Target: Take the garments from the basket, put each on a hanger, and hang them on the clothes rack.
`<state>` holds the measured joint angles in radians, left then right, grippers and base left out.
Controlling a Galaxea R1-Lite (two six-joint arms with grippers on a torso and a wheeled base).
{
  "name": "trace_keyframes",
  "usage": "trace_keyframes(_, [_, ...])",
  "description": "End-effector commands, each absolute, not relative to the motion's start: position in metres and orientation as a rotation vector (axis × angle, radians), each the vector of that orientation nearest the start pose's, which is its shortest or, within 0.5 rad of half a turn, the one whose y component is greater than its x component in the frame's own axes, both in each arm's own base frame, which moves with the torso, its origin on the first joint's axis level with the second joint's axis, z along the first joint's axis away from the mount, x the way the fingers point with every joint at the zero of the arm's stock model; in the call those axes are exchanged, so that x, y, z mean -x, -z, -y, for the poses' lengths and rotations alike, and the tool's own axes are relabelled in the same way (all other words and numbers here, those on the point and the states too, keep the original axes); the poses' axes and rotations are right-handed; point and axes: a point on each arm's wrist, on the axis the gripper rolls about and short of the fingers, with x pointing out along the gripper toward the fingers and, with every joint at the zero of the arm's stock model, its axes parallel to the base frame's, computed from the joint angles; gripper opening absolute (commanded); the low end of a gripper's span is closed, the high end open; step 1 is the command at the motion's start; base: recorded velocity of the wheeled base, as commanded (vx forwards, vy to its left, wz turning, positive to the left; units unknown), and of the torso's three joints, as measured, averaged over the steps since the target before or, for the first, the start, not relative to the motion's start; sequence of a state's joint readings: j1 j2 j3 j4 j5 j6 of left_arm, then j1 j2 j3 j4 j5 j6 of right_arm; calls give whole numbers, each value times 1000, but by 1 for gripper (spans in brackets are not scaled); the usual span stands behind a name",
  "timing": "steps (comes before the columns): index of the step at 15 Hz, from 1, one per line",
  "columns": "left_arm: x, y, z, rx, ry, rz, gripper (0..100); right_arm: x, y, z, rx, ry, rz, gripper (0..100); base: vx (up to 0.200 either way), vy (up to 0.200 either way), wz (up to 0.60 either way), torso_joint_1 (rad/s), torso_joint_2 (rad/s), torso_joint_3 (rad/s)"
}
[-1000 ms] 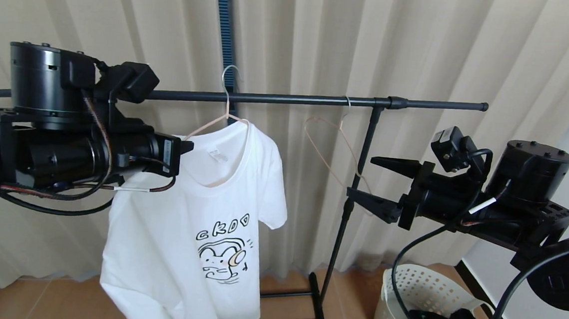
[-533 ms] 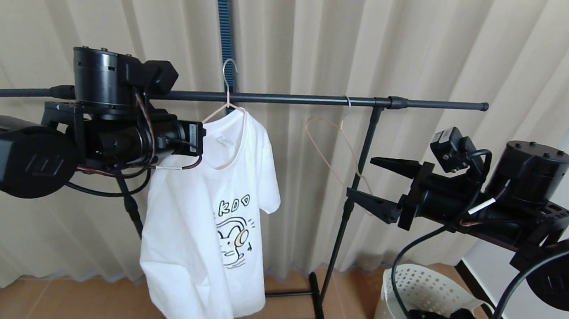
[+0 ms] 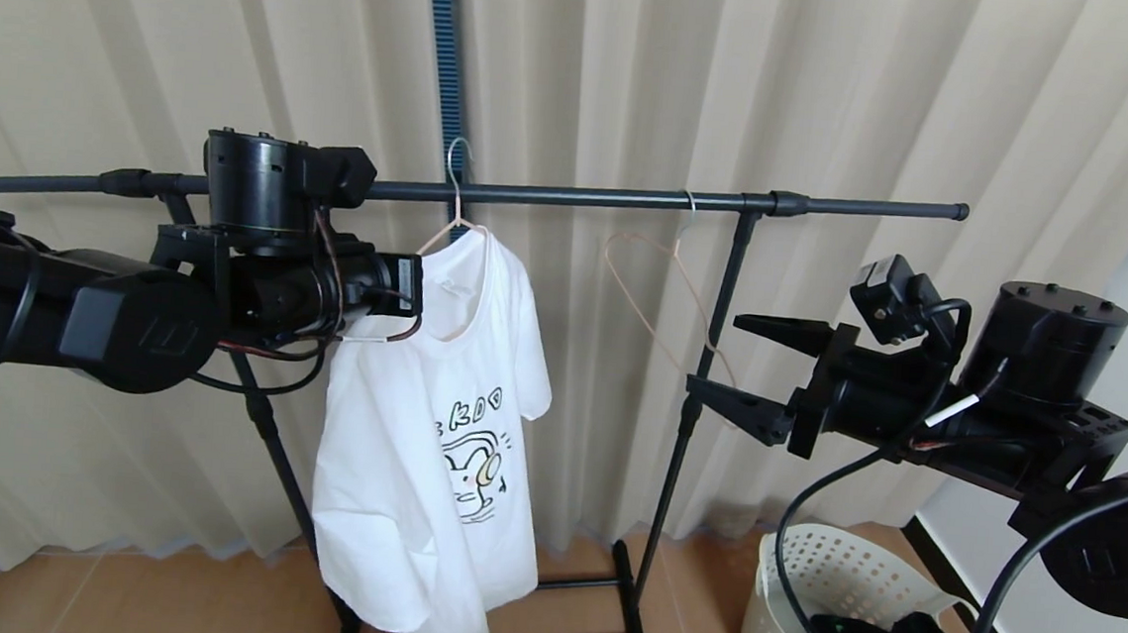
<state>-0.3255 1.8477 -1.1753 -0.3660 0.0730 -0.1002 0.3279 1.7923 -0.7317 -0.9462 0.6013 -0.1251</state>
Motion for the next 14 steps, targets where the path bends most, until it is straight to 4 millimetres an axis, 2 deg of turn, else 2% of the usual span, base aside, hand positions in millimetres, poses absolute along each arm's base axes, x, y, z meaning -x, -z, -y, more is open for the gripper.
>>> trace_keyframes(1, [-348, -201, 116, 36, 232, -333, 0, -294, -165, -114, 100, -935, -61, 100, 0, 0, 0, 0, 0, 0])
trace_keyframes(7, [-358, -190, 118, 38, 231, -334, 0, -295, -164, -114, 102, -935, -64, 100, 0, 0, 0, 0, 0, 0])
trace_keyframes(14, [-361, -187, 117, 41, 223, -332, 0, -294, -163, -114, 102, -935, -64, 100, 0, 0, 0, 0, 0, 0])
